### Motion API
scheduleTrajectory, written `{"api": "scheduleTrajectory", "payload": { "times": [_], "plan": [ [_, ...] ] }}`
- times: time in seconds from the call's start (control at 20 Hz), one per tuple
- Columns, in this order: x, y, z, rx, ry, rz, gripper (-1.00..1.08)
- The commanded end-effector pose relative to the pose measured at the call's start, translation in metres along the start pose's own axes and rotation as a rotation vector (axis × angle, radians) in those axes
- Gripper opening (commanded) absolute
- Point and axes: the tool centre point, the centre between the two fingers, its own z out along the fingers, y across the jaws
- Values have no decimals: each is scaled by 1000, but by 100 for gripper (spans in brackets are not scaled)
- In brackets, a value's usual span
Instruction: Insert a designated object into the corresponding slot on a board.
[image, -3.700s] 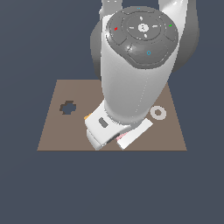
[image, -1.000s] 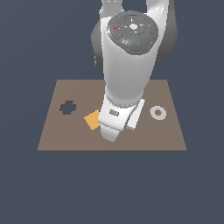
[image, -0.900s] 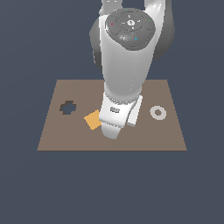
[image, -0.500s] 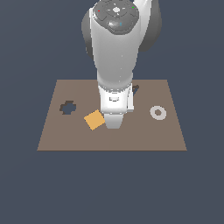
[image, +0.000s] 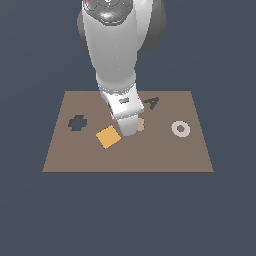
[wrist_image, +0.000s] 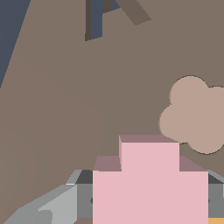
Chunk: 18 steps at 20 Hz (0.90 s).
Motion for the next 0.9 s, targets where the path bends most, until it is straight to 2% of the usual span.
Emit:
{"api": "scheduleTrajectory", "payload": {
  "times": [0.0,0.85],
  "plan": [
    [-7,-8,-1,-1,0,-88,-100],
    [-69,-38,-3,0,0,-641,-100]
  ]
}}
